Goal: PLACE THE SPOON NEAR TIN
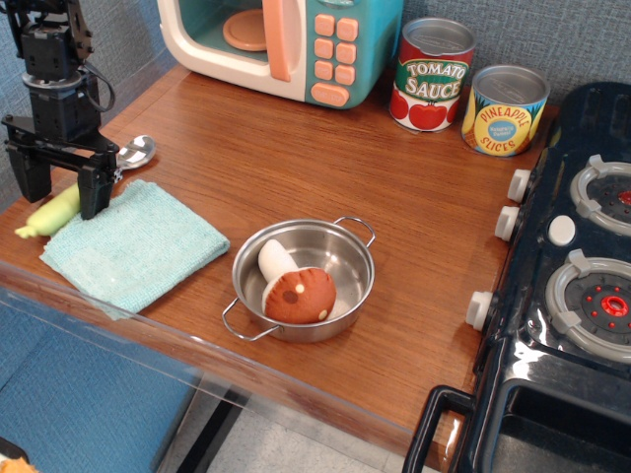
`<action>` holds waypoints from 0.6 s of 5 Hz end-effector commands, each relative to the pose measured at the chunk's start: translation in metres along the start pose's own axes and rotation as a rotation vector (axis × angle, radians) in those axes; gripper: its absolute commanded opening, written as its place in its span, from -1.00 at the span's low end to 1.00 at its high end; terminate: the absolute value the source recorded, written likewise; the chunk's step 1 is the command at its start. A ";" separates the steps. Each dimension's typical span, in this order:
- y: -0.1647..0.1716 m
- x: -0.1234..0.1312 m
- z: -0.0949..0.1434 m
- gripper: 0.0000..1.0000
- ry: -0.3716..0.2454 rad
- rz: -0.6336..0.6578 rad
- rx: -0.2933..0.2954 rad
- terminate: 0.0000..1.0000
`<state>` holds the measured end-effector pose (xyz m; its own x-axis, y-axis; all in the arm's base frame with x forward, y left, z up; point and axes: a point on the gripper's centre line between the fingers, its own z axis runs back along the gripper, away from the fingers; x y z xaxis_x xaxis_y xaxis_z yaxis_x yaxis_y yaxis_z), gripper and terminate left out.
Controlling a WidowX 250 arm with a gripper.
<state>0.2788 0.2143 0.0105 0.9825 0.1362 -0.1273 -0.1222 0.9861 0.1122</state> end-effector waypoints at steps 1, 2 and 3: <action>0.004 0.002 0.014 -1.00 -0.057 0.016 -0.004 -1.00; -0.006 -0.006 0.045 -1.00 -0.105 0.045 0.004 -1.00; -0.034 -0.014 0.091 -1.00 -0.173 0.133 -0.043 -1.00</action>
<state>0.2809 0.1677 0.0753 0.9641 0.2654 -0.0128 -0.2643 0.9629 0.0549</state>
